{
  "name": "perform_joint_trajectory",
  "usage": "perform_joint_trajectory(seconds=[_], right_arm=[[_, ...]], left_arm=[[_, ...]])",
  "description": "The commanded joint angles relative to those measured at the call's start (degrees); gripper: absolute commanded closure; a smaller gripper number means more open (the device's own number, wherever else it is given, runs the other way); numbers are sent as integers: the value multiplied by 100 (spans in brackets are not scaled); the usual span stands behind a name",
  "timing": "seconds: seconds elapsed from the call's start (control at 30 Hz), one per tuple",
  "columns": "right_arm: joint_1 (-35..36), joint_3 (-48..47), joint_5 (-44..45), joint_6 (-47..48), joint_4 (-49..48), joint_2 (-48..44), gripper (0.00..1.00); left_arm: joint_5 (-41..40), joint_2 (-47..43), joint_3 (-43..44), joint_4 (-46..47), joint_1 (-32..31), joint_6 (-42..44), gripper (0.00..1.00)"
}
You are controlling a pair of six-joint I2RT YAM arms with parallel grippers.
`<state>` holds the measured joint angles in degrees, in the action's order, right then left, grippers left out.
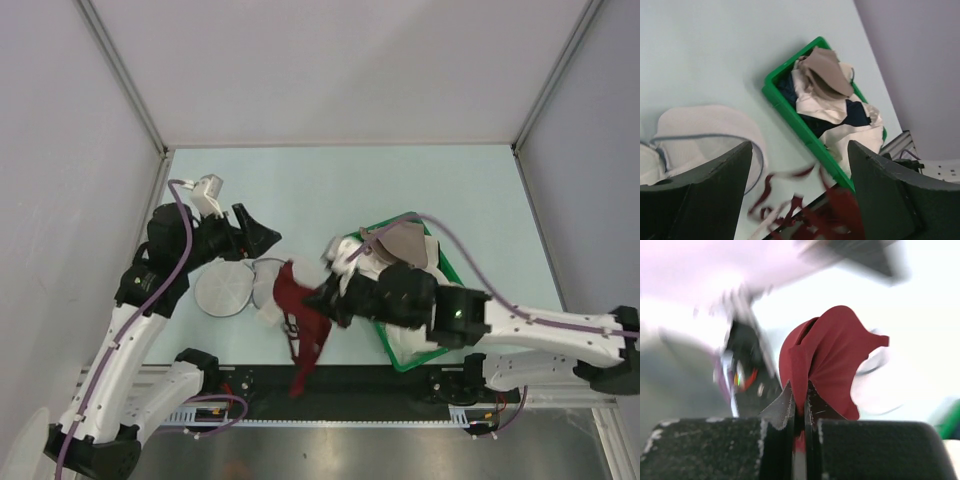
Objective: Place the bra in the laundry bag and zip it closed
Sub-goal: Pick up the bra from the center of the board.
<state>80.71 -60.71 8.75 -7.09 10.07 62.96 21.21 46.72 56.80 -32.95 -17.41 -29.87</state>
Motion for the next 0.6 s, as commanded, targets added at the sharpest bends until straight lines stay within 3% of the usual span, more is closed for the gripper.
perform_joint_trajectory(seconds=[0.0, 0.27, 0.57], right_arm=[[-1239, -520, -1217, -591, 575, -398, 100], [-3857, -1364, -2088, 76, 60, 435, 100], [-4985, -2488, -2660, 1235, -954, 2649, 100]], left_arm=[[446, 4, 551, 579, 71, 139, 19], [182, 522, 675, 561, 80, -212, 23], [-346, 1259, 719, 807, 159, -511, 25]])
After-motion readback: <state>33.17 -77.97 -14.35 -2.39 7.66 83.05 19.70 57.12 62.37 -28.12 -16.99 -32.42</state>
